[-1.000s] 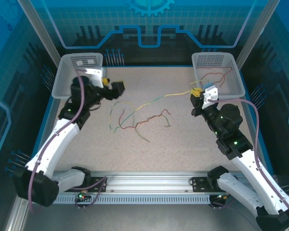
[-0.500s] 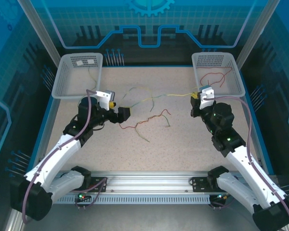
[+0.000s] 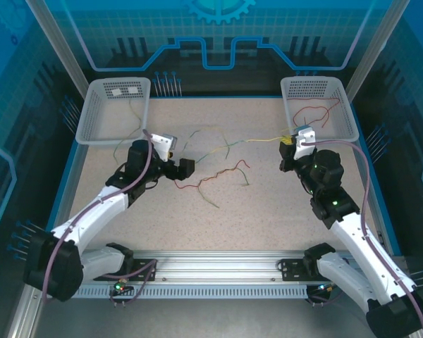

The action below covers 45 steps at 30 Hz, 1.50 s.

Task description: Untangle the cables

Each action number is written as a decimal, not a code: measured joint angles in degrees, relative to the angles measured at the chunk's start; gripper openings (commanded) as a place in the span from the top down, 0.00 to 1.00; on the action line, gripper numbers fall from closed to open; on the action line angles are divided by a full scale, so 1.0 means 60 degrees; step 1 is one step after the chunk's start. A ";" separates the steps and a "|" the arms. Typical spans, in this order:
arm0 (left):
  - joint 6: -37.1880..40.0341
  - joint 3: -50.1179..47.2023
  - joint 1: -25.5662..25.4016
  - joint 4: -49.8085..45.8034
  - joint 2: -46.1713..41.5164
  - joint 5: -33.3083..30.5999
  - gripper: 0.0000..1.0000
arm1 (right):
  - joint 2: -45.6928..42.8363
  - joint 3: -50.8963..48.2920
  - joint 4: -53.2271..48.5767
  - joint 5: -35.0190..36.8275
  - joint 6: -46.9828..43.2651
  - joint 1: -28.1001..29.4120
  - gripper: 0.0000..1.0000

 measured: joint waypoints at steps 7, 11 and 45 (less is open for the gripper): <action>0.0211 -0.0015 -0.0087 0.0750 0.0514 0.0787 0.01 | 0.0197 0.0022 0.0004 -0.0098 0.0117 -0.0149 1.00; 0.0208 -0.0171 -0.0098 0.1424 0.0397 0.1286 0.01 | 0.0550 0.0131 -0.0091 0.0040 0.0131 -0.0186 1.00; 0.1504 -0.0113 -0.0120 0.1796 0.1610 -0.0044 0.83 | 0.0943 0.0579 -0.0229 -0.1534 0.0299 -0.0244 1.00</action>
